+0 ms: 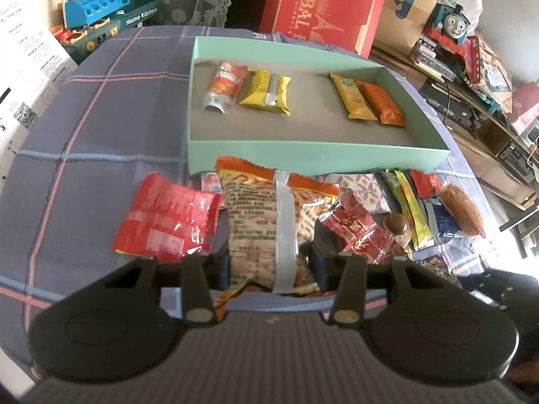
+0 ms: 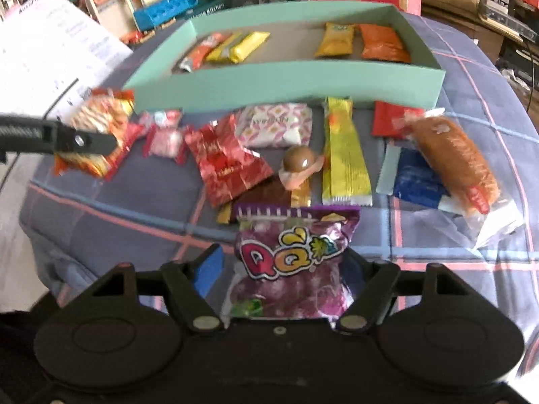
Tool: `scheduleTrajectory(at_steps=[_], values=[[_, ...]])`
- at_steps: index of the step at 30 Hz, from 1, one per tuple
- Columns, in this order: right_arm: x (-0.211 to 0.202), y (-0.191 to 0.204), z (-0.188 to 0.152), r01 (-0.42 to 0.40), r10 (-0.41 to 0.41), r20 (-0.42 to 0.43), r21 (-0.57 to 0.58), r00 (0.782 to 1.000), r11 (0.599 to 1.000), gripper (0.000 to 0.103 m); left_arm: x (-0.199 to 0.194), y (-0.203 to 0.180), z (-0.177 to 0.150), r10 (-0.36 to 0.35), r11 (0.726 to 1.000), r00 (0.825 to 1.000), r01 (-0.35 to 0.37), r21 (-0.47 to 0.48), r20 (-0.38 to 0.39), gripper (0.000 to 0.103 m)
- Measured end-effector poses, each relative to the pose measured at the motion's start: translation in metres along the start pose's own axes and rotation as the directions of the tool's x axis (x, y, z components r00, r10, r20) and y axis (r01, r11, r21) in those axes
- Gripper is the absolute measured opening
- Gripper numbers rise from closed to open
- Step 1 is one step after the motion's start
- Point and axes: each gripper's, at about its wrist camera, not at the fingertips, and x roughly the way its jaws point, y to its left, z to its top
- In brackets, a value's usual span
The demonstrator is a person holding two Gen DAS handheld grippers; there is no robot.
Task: Organize snacks
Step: 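Lift both held bags and carry them toward the teal box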
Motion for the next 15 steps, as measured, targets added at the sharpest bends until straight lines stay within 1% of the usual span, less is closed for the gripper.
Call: scheduleTrajectory(at_steps=[1,3,4,6,7,11,15], values=[[0.003,0.001,-0.002,0.005,-0.005,-0.004,-0.004,1.0,1.0,0.062,0.0,0.001,0.0,0.0,1.0,1.0,0.0,-0.004,-0.002,0.044],[0.001,0.004,-0.004,0.014,-0.014,0.01,-0.02,1.0,1.0,0.05,0.001,0.004,0.0,0.001,1.0,1.0,-0.002,-0.012,-0.005,0.044],[-0.001,0.004,-0.003,0.002,-0.002,0.01,-0.011,1.0,1.0,0.046,0.001,0.004,0.0,0.002,1.0,1.0,-0.002,-0.014,-0.005,0.044],[-0.009,0.001,-0.002,-0.008,0.008,0.021,0.01,1.0,1.0,0.043,-0.001,0.005,0.004,-0.002,1.0,1.0,0.002,-0.014,0.004,0.044],[-0.015,-0.001,0.001,-0.008,0.007,0.033,0.018,0.999,1.0,0.038,-0.002,0.004,0.006,-0.005,1.0,1.0,0.005,-0.013,0.012,0.044],[-0.036,-0.015,0.017,-0.016,0.01,0.094,0.061,0.996,0.998,0.038,-0.006,0.003,0.021,-0.012,1.0,0.999,0.012,-0.009,0.046,0.044],[-0.052,-0.026,0.034,-0.023,0.008,0.162,0.088,0.987,0.996,0.038,-0.006,0.001,0.038,-0.007,1.0,0.997,0.007,-0.006,0.072,0.044]])
